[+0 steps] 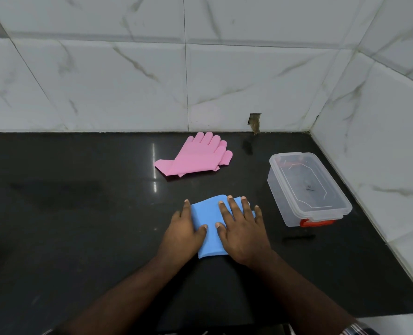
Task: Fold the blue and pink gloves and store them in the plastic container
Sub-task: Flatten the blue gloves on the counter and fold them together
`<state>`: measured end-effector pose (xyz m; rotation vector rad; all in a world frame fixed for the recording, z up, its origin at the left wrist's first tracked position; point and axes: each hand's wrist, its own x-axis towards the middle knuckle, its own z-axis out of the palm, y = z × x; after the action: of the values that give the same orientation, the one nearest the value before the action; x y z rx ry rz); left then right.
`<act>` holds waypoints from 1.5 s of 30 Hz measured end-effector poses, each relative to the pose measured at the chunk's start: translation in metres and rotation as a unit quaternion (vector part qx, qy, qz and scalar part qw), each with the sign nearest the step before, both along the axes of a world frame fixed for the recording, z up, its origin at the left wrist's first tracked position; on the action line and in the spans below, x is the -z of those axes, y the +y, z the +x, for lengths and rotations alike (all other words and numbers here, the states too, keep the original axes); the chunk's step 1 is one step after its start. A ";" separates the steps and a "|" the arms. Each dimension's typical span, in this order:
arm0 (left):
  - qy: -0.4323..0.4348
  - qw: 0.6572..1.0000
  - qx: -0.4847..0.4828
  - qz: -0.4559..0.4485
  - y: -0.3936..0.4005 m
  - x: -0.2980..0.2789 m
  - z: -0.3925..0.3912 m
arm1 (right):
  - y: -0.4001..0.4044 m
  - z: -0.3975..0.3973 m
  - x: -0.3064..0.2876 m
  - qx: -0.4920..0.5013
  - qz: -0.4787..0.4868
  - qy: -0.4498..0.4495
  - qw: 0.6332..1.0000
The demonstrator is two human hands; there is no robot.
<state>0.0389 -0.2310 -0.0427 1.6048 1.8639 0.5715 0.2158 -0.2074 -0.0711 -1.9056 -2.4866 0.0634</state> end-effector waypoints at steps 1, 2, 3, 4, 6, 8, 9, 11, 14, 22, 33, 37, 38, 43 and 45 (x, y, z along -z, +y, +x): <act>-0.045 0.998 -0.029 -0.023 0.004 -0.001 -0.001 | 0.001 0.000 0.000 -0.004 0.001 -0.007 1.000; -0.093 0.993 -0.061 -0.041 0.008 -0.003 -0.002 | 0.000 0.001 -0.002 -0.008 0.000 -0.017 1.000; -0.140 0.983 -0.093 -0.068 0.012 -0.006 -0.003 | 0.001 0.000 -0.005 -0.012 0.001 -0.030 0.999; -0.193 0.969 -0.121 -0.092 0.015 -0.006 -0.004 | 0.002 -0.002 -0.010 -0.017 0.003 -0.045 0.999; -0.287 0.937 -0.151 -0.131 0.018 -0.010 -0.004 | 0.005 -0.008 -0.025 -0.017 0.004 -0.087 0.996; -0.356 0.909 -0.157 -0.147 0.020 -0.013 -0.001 | 0.004 -0.014 -0.041 -0.022 0.031 -0.105 0.994; -0.371 0.904 -0.155 -0.148 0.019 -0.015 0.000 | 0.002 -0.019 -0.049 -0.028 0.037 -0.103 0.994; -0.388 0.898 -0.154 -0.140 0.017 -0.018 0.002 | -0.002 -0.030 -0.065 -0.057 0.021 -0.079 0.995; -0.435 0.879 -0.145 -0.131 0.015 -0.023 0.002 | 0.003 -0.052 -0.079 0.146 -0.076 0.015 0.986; -0.542 0.822 -0.004 -0.174 0.010 -0.039 0.005 | 0.000 -0.024 -0.077 0.121 -0.078 0.262 0.954; -0.623 0.767 0.029 -0.151 0.017 -0.044 -0.012 | 0.000 -0.010 -0.158 0.113 -0.166 0.637 0.744; -0.706 0.678 0.006 -0.204 0.010 -0.043 -0.047 | 0.007 -0.018 -0.158 0.141 -0.234 0.742 0.613; -0.718 0.669 -0.001 -0.192 0.009 -0.041 -0.056 | 0.010 -0.018 -0.151 0.156 -0.248 0.754 0.589; -0.650 0.742 -0.053 -0.153 0.005 -0.037 -0.090 | 0.013 -0.031 -0.098 0.238 -0.317 0.738 0.546; -0.601 0.782 -0.064 -0.151 0.002 -0.033 -0.104 | 0.013 -0.042 -0.078 0.251 -0.330 0.724 0.552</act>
<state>-0.0650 -0.2291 -0.0096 0.5561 0.9653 0.9792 0.1736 -0.1948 0.0071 -1.3315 -0.7024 1.8177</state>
